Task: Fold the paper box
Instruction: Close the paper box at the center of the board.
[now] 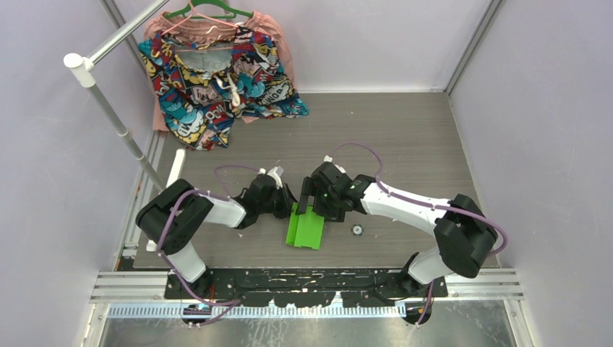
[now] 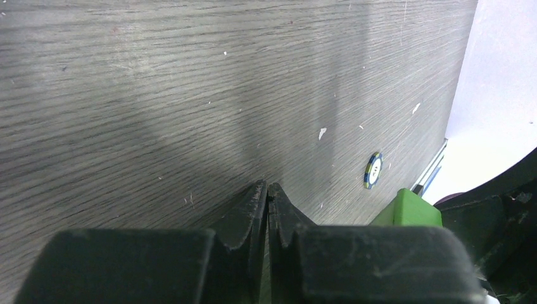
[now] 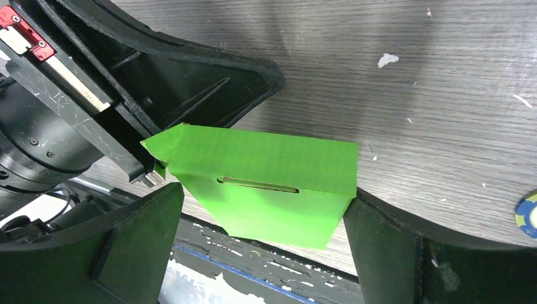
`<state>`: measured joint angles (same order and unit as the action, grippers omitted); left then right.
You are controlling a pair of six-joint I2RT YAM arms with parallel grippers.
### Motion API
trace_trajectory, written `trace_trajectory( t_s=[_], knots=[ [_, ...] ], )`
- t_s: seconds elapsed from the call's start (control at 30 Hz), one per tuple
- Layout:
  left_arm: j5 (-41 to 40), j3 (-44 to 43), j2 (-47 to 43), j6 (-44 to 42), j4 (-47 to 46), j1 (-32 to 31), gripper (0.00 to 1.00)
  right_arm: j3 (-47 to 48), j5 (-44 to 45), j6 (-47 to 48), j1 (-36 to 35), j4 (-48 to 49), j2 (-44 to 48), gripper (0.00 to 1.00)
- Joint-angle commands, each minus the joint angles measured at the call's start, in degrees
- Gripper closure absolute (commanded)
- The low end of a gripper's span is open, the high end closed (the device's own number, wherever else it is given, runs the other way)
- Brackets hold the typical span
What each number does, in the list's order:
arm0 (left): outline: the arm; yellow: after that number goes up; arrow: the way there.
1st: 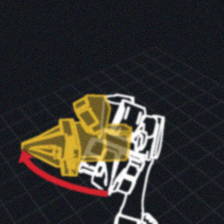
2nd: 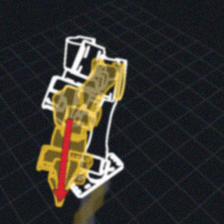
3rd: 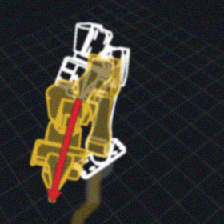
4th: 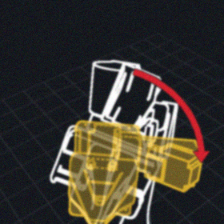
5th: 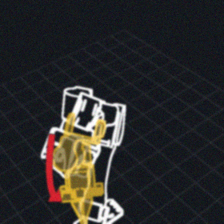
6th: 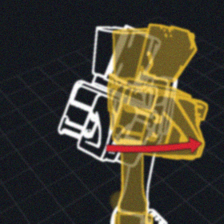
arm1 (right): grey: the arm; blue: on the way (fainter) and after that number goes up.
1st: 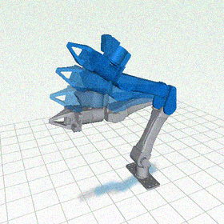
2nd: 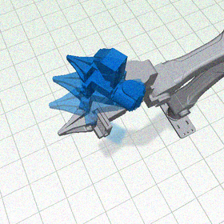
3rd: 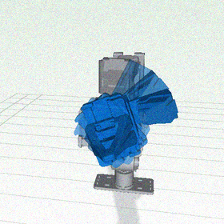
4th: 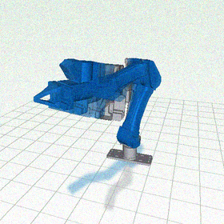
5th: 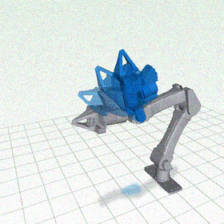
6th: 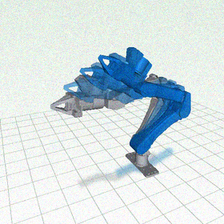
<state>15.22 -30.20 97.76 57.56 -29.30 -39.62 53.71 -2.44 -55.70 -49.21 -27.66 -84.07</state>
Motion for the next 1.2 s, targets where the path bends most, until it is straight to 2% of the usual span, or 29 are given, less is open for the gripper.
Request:
trace_trajectory(
  t_s=[0.0,0.07,0.37,0.73,0.87,1.17],
  knots=[
    [-7.53,3.08,5.18,-6.32,21.14,0.33,0.92,-2.15,-4.36,-1.20,0.50,11.08,3.37,0.00],
    [-7.25,2.66,5.66,-6.41,21.17,0.32,0.92,-3.67,-8.62,-1.35,1.25,15.23,2.86,0.00],
    [-6.92,2.05,7.31,-6.66,21.13,0.33,0.93,-8.87,-13.13,-4.41,2.27,26.80,3.53,0.00],
    [-6.81,0.87,9.53,-7.11,21.65,0.30,0.93,-13.87,-12.95,-3.83,3.48,28.35,8.74,0.00],
    [-6.99,0.41,10.05,-7.24,22.37,0.32,0.93,-15.70,-14.32,-3.75,3.92,31.37,8.80,0.00],
    [-7.36,-0.73,10.87,-7.20,23.73,0.26,0.94,-18.03,-13.73,-2.92,4.42,31.09,10.68,0.00]
  ],
)
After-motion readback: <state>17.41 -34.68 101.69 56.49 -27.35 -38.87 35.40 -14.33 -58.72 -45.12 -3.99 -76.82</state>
